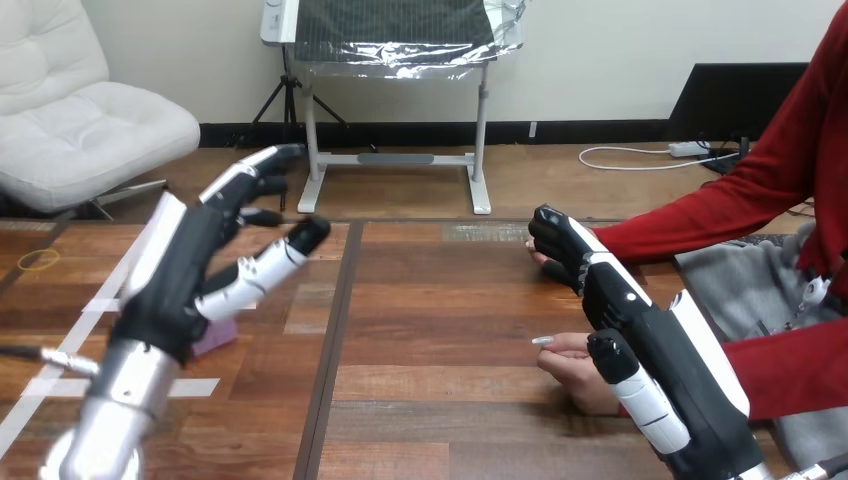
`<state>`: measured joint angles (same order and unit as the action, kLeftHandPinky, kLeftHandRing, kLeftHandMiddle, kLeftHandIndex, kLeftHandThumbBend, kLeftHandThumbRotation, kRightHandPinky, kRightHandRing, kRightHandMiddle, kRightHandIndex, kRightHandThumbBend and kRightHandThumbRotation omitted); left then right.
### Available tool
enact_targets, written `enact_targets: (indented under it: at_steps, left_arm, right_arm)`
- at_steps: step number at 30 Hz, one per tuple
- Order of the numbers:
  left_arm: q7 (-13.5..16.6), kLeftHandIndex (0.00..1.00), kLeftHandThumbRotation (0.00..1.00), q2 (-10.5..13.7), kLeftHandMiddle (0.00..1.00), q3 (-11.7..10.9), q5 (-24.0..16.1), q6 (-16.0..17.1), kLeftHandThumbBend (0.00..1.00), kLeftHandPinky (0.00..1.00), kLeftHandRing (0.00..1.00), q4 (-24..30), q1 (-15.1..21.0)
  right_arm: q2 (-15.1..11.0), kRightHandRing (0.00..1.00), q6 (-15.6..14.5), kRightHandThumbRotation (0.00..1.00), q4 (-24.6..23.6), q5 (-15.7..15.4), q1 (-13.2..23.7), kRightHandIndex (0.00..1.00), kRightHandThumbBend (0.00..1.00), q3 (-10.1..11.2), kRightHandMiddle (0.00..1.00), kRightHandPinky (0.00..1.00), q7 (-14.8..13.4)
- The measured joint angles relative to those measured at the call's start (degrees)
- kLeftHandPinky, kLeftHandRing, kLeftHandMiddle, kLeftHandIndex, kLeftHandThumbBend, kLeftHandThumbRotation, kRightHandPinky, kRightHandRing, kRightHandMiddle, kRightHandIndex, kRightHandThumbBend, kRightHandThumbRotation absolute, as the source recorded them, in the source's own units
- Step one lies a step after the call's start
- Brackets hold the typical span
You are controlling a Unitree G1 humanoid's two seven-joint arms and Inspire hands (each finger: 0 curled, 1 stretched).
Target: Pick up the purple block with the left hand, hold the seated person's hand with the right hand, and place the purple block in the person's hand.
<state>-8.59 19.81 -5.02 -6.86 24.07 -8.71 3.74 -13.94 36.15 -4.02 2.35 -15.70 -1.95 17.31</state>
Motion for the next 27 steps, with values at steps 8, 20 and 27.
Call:
enact_targets:
  at_steps: [8,20,27]
  left_arm:
    - [0.51,0.88,0.73,2.74,0.89,-0.25,-3.04,-0.56,0.65,0.75,0.86,-6.73,5.46]
    - [0.49,0.89,0.72,5.19,0.90,-0.08,-5.91,-2.06,0.67,0.78,0.88,-16.98,13.40]
    - [0.57,0.89,0.71,6.71,0.90,1.38,-9.75,-2.92,0.66,0.78,0.88,-23.20,17.87]
  right_arm:
    - [0.00,0.95,0.00,1.00,0.00,-0.01,0.00,0.95,0.73,0.00,0.94,0.93,0.09]
    - [0.00,0.95,0.00,1.00,0.00,-0.01,0.00,0.94,0.73,0.00,0.94,0.93,0.35]
    - [-0.01,0.95,-0.02,1.00,0.00,-0.05,0.00,0.94,0.73,0.02,0.94,0.93,0.36]
